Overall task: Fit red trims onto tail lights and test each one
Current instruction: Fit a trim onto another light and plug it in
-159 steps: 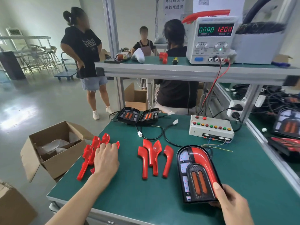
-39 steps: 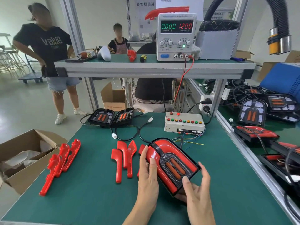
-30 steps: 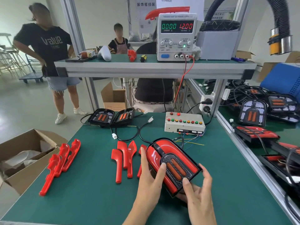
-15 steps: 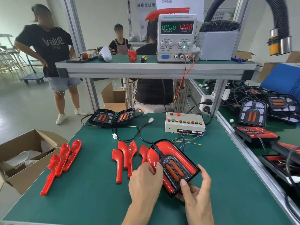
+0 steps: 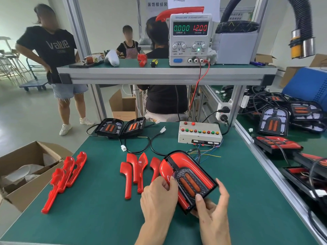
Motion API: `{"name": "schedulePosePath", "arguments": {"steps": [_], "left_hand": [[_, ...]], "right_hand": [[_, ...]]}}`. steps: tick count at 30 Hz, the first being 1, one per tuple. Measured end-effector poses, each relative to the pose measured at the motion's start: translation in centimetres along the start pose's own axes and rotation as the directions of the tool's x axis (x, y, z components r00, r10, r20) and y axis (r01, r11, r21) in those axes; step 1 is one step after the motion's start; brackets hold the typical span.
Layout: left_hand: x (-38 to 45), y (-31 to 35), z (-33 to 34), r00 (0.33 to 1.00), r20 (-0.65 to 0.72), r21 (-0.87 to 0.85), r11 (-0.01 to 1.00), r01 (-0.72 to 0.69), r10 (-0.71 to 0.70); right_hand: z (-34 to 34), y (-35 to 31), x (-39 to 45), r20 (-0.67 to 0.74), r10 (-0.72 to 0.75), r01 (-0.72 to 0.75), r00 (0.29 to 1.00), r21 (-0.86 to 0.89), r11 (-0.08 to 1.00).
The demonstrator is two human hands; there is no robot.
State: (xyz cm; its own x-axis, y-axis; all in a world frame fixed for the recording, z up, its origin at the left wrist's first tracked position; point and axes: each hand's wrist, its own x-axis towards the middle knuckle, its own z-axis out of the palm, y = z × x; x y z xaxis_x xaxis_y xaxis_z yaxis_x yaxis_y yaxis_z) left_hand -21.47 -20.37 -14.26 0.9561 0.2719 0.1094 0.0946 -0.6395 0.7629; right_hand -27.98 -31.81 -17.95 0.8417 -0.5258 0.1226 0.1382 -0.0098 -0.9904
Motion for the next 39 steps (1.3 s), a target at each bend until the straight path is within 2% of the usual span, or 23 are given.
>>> {"name": "schedulePosePath", "arguments": {"steps": [8,20,25,29,32,34,36,38,39], "left_hand": [[0.0,0.4,0.3,0.999,-0.032,-0.026,1.000,-0.017,0.016],[-0.2,0.0,1.0,0.996,-0.012,-0.001,0.997,-0.083,0.083],[-0.4,0.1,1.5,0.995,-0.041,-0.048,0.995,-0.093,0.091],[-0.8,0.0,1.9,0.986,-0.060,-0.075,0.984,-0.162,0.158],[-1.3,-0.1,2.3,0.981,-0.040,-0.216,0.957,-0.192,0.188],[-1.4,-0.4,2.4,0.993,0.007,-0.393,0.913,-0.107,0.120],[-1.4,-0.6,2.4,0.996,0.091,-0.519,0.853,0.052,-0.006],[-1.2,-0.8,2.4,0.971,0.227,-0.628,0.750,0.208,-0.079],[-1.0,-0.7,2.4,0.948,0.313,-0.685,0.677,0.271,-0.062]], "right_hand": [[0.2,0.1,-0.4,-0.020,0.006,-0.007,1.000,-0.051,0.999],[0.0,-0.2,-0.2,0.014,0.001,-0.002,1.000,0.032,0.999],[0.0,-0.2,-0.1,0.013,-0.003,0.003,1.000,0.043,0.999],[-0.1,0.1,0.3,0.015,0.014,-0.015,1.000,0.070,0.997],[-0.3,0.3,0.7,0.018,0.025,-0.027,1.000,0.110,0.994],[-0.5,0.3,0.8,0.036,0.025,-0.029,0.999,0.116,0.993],[-0.6,0.4,0.8,0.055,0.035,-0.042,0.998,0.132,0.990],[-0.8,0.3,0.8,0.065,0.038,-0.047,0.997,0.143,0.989],[-0.9,0.3,0.8,0.066,0.041,-0.050,0.997,0.147,0.988]]}}
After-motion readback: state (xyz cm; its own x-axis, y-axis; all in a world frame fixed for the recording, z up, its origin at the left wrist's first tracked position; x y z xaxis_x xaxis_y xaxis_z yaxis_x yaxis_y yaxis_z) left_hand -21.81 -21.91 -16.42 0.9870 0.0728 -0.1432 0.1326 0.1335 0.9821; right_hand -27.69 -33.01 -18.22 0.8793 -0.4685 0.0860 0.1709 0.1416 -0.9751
